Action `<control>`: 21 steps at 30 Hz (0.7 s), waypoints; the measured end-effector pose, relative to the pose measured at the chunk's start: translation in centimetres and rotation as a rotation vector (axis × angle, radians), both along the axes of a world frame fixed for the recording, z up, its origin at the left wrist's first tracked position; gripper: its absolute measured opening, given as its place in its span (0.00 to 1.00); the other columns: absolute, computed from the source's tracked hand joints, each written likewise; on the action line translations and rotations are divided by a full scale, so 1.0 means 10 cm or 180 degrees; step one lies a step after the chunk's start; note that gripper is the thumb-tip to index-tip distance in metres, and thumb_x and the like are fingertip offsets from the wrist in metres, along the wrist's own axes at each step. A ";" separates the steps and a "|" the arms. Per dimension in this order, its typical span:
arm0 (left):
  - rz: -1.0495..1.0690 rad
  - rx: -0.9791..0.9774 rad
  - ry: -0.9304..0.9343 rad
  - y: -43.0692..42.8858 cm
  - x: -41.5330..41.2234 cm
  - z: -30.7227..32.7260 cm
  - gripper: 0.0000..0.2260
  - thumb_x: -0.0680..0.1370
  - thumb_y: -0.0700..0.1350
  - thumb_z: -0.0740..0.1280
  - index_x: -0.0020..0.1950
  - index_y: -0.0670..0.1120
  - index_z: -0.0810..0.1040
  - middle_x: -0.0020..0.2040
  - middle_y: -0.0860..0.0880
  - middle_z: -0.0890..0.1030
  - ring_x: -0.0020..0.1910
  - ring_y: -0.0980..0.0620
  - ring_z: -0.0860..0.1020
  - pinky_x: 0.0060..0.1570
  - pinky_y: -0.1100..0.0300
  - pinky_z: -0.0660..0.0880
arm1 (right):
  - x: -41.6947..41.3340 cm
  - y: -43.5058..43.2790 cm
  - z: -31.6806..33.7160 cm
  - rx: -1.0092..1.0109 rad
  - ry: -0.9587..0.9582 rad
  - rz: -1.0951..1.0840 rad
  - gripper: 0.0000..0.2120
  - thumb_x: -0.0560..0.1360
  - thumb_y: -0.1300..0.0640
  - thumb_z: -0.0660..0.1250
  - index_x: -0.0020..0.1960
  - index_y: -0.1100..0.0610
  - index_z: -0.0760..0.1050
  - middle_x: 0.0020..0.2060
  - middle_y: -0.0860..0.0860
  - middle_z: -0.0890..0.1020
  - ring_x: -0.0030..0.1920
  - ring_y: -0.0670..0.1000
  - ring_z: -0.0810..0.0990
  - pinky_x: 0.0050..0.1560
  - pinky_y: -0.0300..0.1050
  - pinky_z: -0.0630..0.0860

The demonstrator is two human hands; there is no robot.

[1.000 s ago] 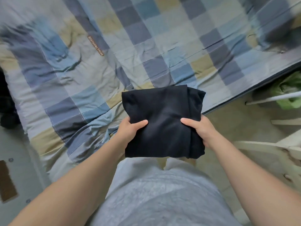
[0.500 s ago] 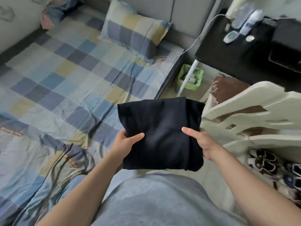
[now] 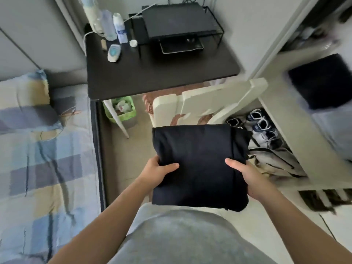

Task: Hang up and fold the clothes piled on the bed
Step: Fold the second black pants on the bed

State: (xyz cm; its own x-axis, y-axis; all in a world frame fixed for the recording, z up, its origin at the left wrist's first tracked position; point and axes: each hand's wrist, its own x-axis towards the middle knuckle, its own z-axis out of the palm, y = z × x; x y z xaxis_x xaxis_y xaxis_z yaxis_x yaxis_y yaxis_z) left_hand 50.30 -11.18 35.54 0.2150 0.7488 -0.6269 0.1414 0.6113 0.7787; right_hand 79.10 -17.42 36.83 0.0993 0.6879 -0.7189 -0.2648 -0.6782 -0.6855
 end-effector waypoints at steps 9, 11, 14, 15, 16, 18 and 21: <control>-0.1973 0.0079 -0.0040 1.12 1.38 -0.03 0.16 0.75 0.51 0.75 0.61 0.58 0.77 0.53 0.61 0.82 0.53 0.57 0.81 0.54 0.59 0.76 | 0.51 -0.25 0.22 0.0043 -0.0181 -0.2039 0.28 0.68 0.48 0.76 0.66 0.54 0.76 0.56 0.53 0.86 0.54 0.56 0.86 0.50 0.52 0.80; -0.2209 0.0109 -0.0125 1.27 1.68 -0.03 0.16 0.75 0.50 0.75 0.60 0.59 0.77 0.51 0.63 0.82 0.51 0.59 0.81 0.48 0.62 0.76 | 0.54 -0.29 0.25 0.0062 -0.0211 -0.2431 0.26 0.68 0.47 0.76 0.63 0.55 0.78 0.54 0.53 0.86 0.52 0.56 0.86 0.48 0.51 0.81; -0.2455 0.0091 -0.0165 1.34 2.09 0.00 0.19 0.74 0.49 0.76 0.64 0.54 0.79 0.53 0.58 0.84 0.53 0.54 0.82 0.54 0.56 0.79 | 0.57 -0.41 0.27 0.0045 -0.0199 -0.2903 0.27 0.66 0.47 0.76 0.62 0.54 0.78 0.53 0.52 0.86 0.51 0.55 0.86 0.45 0.48 0.82; -0.2532 0.0066 -0.0156 1.32 2.20 0.01 0.20 0.74 0.48 0.75 0.65 0.52 0.79 0.54 0.56 0.84 0.54 0.52 0.82 0.57 0.53 0.79 | 0.58 -0.45 0.26 0.0028 -0.0198 -0.3038 0.27 0.66 0.46 0.77 0.62 0.54 0.78 0.53 0.52 0.86 0.51 0.55 0.86 0.46 0.49 0.82; -0.2602 0.0042 -0.0137 1.31 2.30 0.01 0.20 0.74 0.48 0.75 0.66 0.52 0.78 0.55 0.56 0.84 0.54 0.52 0.82 0.57 0.53 0.79 | 0.59 -0.50 0.26 0.0007 -0.0201 -0.3166 0.28 0.65 0.46 0.77 0.62 0.54 0.78 0.53 0.51 0.87 0.51 0.55 0.86 0.47 0.50 0.82; -0.2745 0.0007 -0.0135 1.31 2.50 0.02 0.19 0.74 0.48 0.75 0.64 0.53 0.78 0.54 0.57 0.84 0.53 0.54 0.82 0.50 0.58 0.79 | 0.65 -0.56 0.24 0.0005 -0.0205 -0.3395 0.29 0.65 0.46 0.77 0.63 0.55 0.77 0.53 0.52 0.87 0.52 0.55 0.86 0.49 0.52 0.81; -0.2932 0.0059 -0.0091 1.36 2.86 0.03 0.17 0.75 0.48 0.75 0.62 0.54 0.78 0.53 0.58 0.83 0.51 0.56 0.81 0.43 0.62 0.76 | 0.84 -0.57 0.19 0.0035 -0.0180 -0.3617 0.31 0.65 0.46 0.77 0.64 0.55 0.77 0.54 0.53 0.86 0.53 0.57 0.86 0.52 0.54 0.81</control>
